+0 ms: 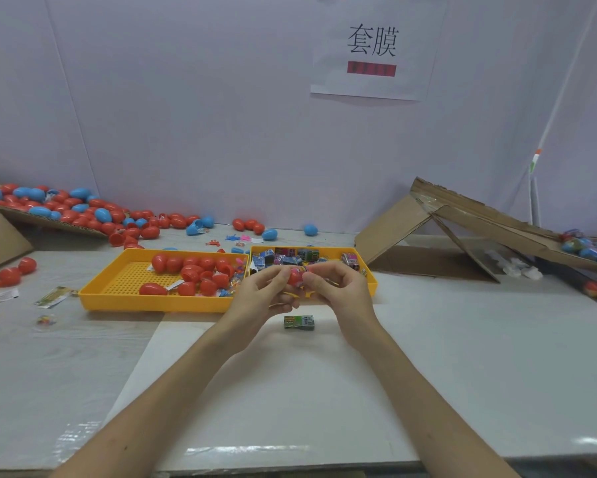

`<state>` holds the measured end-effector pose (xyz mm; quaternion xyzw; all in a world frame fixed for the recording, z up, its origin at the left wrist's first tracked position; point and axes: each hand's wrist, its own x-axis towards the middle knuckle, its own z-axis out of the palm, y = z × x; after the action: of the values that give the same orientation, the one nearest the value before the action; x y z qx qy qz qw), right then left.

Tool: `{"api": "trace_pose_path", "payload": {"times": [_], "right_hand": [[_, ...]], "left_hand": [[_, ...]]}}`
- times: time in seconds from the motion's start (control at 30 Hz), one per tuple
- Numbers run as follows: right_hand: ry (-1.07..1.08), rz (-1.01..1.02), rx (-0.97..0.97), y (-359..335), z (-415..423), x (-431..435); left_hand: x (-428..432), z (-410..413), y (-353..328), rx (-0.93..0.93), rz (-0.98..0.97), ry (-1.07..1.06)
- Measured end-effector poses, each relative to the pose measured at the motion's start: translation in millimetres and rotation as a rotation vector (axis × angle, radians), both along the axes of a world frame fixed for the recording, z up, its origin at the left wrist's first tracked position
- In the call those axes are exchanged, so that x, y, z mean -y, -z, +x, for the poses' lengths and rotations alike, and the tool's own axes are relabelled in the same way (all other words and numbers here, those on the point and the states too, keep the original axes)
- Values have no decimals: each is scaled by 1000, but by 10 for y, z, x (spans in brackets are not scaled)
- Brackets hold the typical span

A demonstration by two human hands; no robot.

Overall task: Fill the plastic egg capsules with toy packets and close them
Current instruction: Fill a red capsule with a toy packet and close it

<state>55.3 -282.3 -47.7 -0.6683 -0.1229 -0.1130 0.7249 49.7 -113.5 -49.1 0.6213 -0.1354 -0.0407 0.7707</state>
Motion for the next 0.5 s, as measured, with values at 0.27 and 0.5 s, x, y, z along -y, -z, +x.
{"api": "trace_pose_path", "payload": {"times": [0.27, 0.5], "right_hand": [[-26, 14, 12, 0, -12, 2], [-81, 89, 7, -7, -1, 10]], "left_hand": [[-8, -13, -8, 12, 1, 69], [-22, -54, -44, 4, -27, 131]]}}
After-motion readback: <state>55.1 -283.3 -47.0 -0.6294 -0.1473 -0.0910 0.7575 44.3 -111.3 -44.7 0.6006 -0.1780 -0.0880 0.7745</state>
